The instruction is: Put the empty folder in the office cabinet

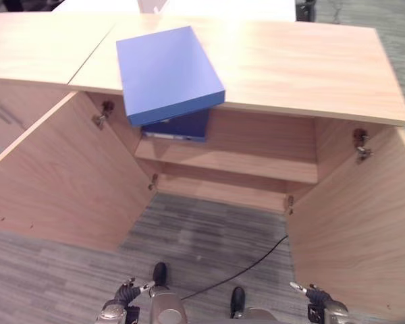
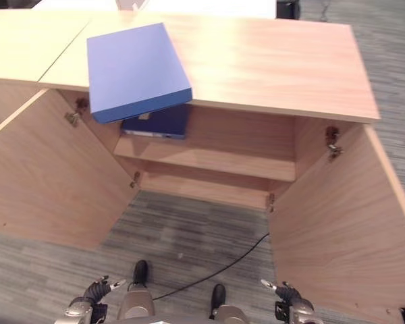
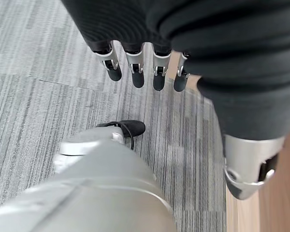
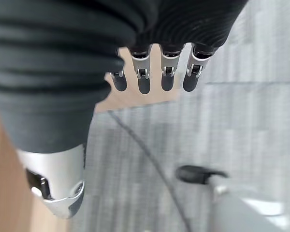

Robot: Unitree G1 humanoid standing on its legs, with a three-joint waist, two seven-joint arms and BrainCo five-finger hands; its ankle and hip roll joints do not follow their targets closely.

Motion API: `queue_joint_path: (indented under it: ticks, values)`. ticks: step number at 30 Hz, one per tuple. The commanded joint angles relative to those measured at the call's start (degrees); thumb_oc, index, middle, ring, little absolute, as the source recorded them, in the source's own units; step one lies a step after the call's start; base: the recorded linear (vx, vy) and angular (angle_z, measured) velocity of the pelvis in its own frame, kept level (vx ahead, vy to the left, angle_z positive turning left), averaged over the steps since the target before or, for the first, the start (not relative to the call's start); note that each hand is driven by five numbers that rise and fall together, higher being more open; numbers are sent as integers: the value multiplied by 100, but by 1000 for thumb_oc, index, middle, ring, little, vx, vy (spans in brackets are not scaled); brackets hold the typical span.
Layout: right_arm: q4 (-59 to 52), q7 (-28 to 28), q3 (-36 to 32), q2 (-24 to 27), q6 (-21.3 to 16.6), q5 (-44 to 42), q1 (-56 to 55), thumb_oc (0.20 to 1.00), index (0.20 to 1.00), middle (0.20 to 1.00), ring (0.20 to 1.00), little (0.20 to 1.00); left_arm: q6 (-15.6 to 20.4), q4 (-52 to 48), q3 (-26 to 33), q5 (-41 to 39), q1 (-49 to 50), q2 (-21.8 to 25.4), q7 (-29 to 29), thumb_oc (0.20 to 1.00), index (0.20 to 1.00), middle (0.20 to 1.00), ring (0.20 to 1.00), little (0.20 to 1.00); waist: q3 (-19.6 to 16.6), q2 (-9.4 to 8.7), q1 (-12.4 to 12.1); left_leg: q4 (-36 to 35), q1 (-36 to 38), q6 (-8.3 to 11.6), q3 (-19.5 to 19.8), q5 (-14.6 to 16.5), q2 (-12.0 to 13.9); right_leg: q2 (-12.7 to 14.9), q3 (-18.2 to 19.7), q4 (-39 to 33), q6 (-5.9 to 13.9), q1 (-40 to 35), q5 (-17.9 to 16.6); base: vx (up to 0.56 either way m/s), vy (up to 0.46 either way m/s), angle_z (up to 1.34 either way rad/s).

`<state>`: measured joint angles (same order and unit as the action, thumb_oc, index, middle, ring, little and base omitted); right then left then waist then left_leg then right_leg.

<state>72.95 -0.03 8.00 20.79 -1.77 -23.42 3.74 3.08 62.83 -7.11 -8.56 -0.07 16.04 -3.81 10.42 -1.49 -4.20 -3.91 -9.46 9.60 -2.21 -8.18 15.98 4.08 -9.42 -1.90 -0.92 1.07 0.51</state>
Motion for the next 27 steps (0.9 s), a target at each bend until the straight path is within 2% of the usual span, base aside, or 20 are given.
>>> queue_joint_path:
  ticks: [1,4,6,10,12,13,14,15,16,17,18,19,21,22,24,27]
  values:
    - [109,-67,-167,170,-10,134,-18,1000,1000,1000,1000,1000,170,-92,-107,-59,79,131,-172,1000,1000,1000,1000,1000,-77,113,-162,-109,-283,0,57,-295,38,458,106,-75,882,-187,42,153,305,30]
    - [180,-46,-205,167,43,238,-31,1000,1000,1000,1000,1000,183,41,-100,-46,109,84,-189,1000,1000,1000,1000,1000,-191,285,-177,-54,-146,130,127,-368,134,677,94,-206,1049,-336,-89,136,378,-4]
    - [173,-37,-316,100,23,137,-68,1000,1000,1000,1000,1000,187,204,-118,17,72,55,-200,1000,1000,1000,1000,1000,-300,307,-130,49,-89,148,6,-126,3,991,80,-310,1238,-317,-297,66,444,-6]
    - [166,-68,-351,-75,10,-43,47,1000,1000,1000,1000,1000,217,186,-178,12,-148,196,-209,1000,1000,1000,1000,1000,-290,80,-177,723,-460,-39,147,411,-437,1422,162,-310,1377,41,-746,-41,289,13]
    - [90,-72,-360,-141,-5,-136,125,1000,1000,1000,1000,1000,232,94,-203,-28,-225,283,-208,1000,1000,1000,1000,1000,-267,-9,-213,948,-606,-205,172,669,-691,1625,170,-310,1439,177,-958,-48,273,8]
    - [33,-66,-365,-151,-6,-174,180,1000,1000,1000,1000,1000,243,-4,-200,-77,-235,329,-211,1000,1000,1000,1000,1000,-220,-56,-212,1066,-661,-276,166,788,-854,1789,183,-310,1504,251,-1368,-70,333,-2]
    - [-54,-86,-297,-223,-2,-216,319,1000,1000,1000,1000,1000,228,-197,-223,-113,-250,421,-197,1000,1000,1000,1000,1000,-202,-39,-208,1090,-732,-407,124,840,-982,1917,111,-261,1466,421,-1619,-64,234,-11]
    - [-54,-88,-296,-226,0,-216,320,1000,1000,1000,1000,1000,225,-202,-220,-113,-248,423,-196,1000,1000,1000,1000,1000,-203,-43,-209,1095,-736,-409,120,844,-983,1919,115,-262,1468,426,-1622,-35,334,-17]
    - [-152,-61,-198,-273,-1,-239,381,1000,1000,1000,1000,1000,217,-327,-303,-37,-248,497,-165,1000,1000,1000,1000,1000,-200,17,-172,1047,-644,-511,77,883,-1071,1737,251,-84,1314,426,-1399,64,368,-28]
    - [-206,-20,-129,-279,-24,-283,334,1000,1000,1000,1000,1000,215,-405,-317,-26,-238,529,-112,1000,1000,1000,1000,1000,-235,-20,-128,943,-449,-626,-15,897,-1224,1232,516,21,1150,443,-933,112,486,-27]
    - [-242,1,-27,-301,-39,-308,335,1000,1000,1000,1000,1000,192,-618,-316,-40,-189,572,-67,1000,1000,1000,1000,1000,-197,-36,-105,773,-208,-730,-89,875,-1388,697,581,46,1026,539,-646,99,303,-18]
    - [-241,1,-26,-302,-39,-308,338,1000,1000,1000,1000,1000,191,-620,-314,-40,-189,573,-67,1000,1000,1000,1000,1000,-205,-41,-102,761,-218,-731,-89,856,-1392,700,581,45,1026,554,-655,73,155,-12]
    - [-269,14,74,-322,-68,-313,332,1000,1000,1000,1000,1000,180,-790,-344,-21,-169,605,-23,1000,1000,1000,1000,1000,-131,-59,-6,531,45,-809,-47,846,-1559,207,733,74,916,731,-516,79,73,-6]
    - [-264,21,69,-335,-63,-320,308,1000,1000,1000,1000,1000,185,-849,-350,-40,-173,586,-5,1000,1000,1000,1000,1000,-121,-61,37,460,130,-813,14,839,-1625,69,896,33,919,708,-497,112,41,13]
    - [-220,21,131,-347,-61,-305,245,1000,1000,1000,1000,1000,202,-1054,-401,-59,-148,537,33,1000,1000,1000,1000,1000,-114,-100,39,355,318,-809,44,831,-1659,-73,1016,-74,831,539,-545,129,-50,42]
    - [-177,41,183,-363,-43,-182,147,1000,1000,1000,1000,1000,212,-1428,-505,-173,-47,476,180,1000,1000,1000,1000,1000,-170,-140,28,214,545,-770,81,814,-1600,-169,935,-193,758,312,-565,164,-122,8]
